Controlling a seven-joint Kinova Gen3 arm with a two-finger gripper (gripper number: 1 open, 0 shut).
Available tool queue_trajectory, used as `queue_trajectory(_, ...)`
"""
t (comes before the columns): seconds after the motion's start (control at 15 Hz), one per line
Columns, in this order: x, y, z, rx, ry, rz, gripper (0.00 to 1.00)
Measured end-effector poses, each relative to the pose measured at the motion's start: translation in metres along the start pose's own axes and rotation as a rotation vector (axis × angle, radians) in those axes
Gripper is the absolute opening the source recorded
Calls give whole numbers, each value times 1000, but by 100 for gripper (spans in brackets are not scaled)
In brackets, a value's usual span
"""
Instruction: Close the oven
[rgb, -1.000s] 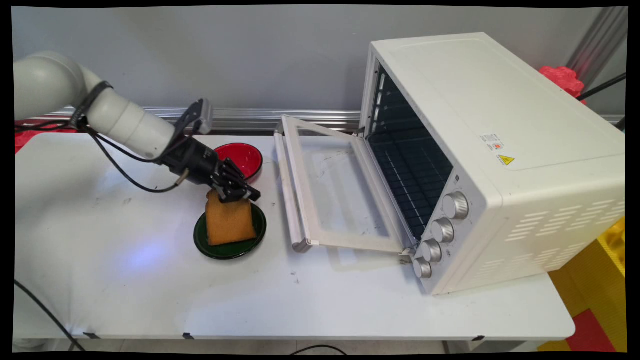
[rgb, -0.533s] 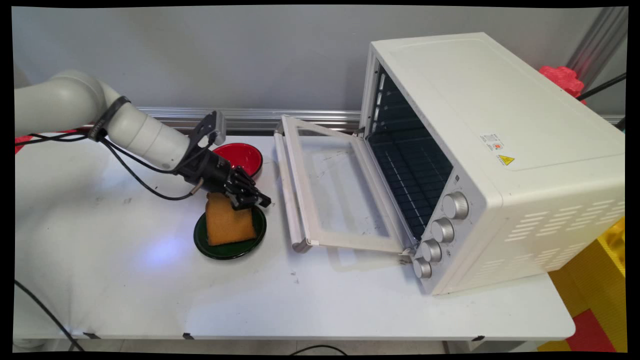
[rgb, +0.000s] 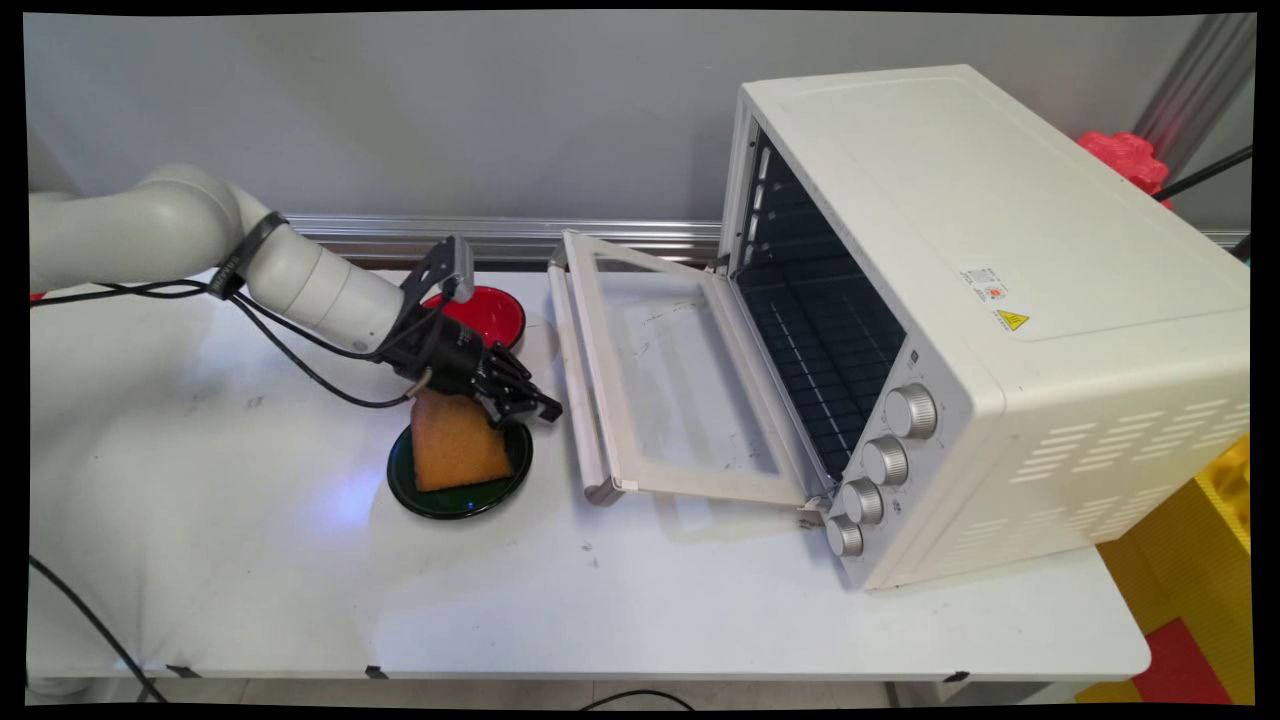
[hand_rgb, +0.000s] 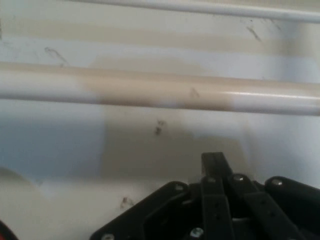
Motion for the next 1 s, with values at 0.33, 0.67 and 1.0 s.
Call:
queue_trajectory(0.33, 3, 0, 9, -11, 33, 2, 0)
queue_trajectory(0.67, 8, -1, 13, -22, 71, 5, 0)
queue_trajectory(1.0, 11, -2, 13, -35, 98, 8, 0)
